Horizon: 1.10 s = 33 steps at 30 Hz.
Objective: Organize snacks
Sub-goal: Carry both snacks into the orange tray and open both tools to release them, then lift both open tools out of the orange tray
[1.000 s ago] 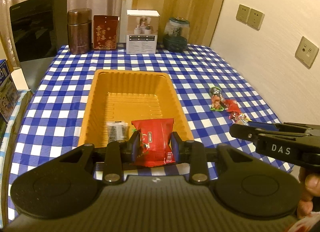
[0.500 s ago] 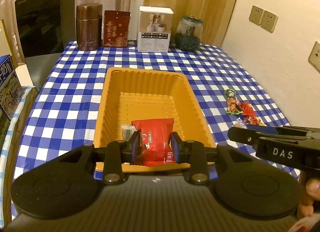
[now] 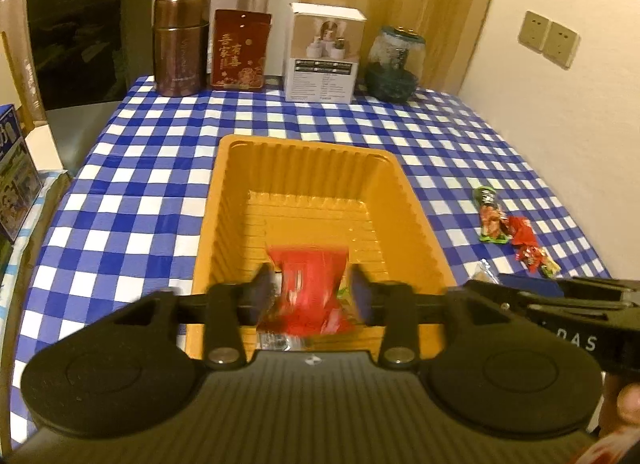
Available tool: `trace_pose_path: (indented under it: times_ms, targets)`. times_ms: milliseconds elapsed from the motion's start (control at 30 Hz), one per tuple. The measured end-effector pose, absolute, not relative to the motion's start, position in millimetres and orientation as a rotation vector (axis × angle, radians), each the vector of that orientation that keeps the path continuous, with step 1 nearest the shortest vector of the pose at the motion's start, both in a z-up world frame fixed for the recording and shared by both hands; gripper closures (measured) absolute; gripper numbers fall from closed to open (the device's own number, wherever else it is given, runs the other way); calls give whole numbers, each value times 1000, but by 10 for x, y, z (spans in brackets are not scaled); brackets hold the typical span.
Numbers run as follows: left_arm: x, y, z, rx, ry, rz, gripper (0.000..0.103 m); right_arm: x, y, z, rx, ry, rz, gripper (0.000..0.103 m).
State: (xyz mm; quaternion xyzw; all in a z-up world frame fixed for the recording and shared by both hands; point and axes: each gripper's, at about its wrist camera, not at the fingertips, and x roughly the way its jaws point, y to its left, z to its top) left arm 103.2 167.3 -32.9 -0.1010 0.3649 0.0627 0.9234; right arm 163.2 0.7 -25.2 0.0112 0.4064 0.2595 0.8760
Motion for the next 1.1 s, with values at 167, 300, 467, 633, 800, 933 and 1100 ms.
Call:
trace_pose_path:
  times_ms: [167, 300, 467, 633, 800, 933, 1100]
  targets:
    - [990, 1719, -351, -205, 752, 144, 48, 1676, 18, -306, 34, 858, 542, 66]
    - [868, 1765, -367, -222, 753, 174, 48, 1682, 47, -327, 40, 862, 551, 66]
    - [780, 1832, -371, -239, 754, 196, 48, 1665, 104, -333, 42, 860, 570, 66]
    - [753, 1873, -339, -244, 745, 203, 48, 1658, 156, -332, 43, 850, 601, 59]
    - [744, 1852, -315, -242, 738, 198, 48, 1648, 130, -316, 78, 828, 598, 32]
    - [730, 1829, -315, -245, 741, 198, 48, 1618, 65, -303, 68, 829, 574, 32]
    - [703, 1755, -299, -237, 742, 187, 48, 1516, -115, -286, 55, 827, 532, 32]
